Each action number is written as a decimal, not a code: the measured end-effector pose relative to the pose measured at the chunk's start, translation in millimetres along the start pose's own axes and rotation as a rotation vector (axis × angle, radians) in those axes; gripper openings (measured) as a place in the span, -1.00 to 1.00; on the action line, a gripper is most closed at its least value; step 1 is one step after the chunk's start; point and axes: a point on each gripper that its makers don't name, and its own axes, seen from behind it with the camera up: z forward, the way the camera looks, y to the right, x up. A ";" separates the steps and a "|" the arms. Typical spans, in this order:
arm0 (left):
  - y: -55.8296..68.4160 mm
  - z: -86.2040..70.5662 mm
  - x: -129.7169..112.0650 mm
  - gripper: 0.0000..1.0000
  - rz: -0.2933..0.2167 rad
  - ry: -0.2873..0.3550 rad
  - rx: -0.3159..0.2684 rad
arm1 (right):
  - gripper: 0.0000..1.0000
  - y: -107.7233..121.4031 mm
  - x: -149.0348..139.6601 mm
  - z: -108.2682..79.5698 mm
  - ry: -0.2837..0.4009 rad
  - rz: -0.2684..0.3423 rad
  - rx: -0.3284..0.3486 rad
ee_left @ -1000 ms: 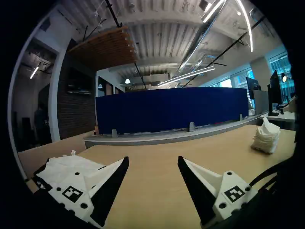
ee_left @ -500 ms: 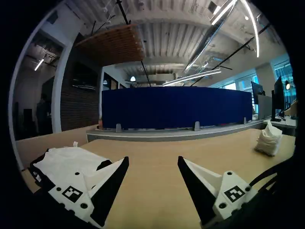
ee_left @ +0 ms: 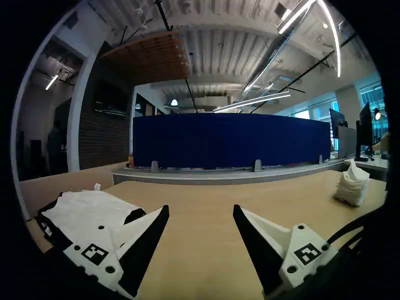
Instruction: Fold towel
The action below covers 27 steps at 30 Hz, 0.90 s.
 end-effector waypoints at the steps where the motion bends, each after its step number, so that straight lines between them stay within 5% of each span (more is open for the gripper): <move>1: 0.1 0.0 0.0 0.90 0.000 0.000 0.000 | 1.00 1.4 0.3 0.4 0.004 0.003 0.000; 14: 0.0 -1.2 -0.7 0.91 0.003 0.000 0.000 | 1.00 17.7 16.0 1.7 0.116 0.011 0.013; 20: -0.2 -1.0 -0.9 0.91 0.002 0.000 0.000 | 1.00 5.7 -0.6 9.5 0.150 0.015 0.051; 27: 0.1 -0.7 -1.3 0.91 0.003 0.000 0.000 | 1.00 -3.6 -19.8 26.3 0.187 0.094 0.098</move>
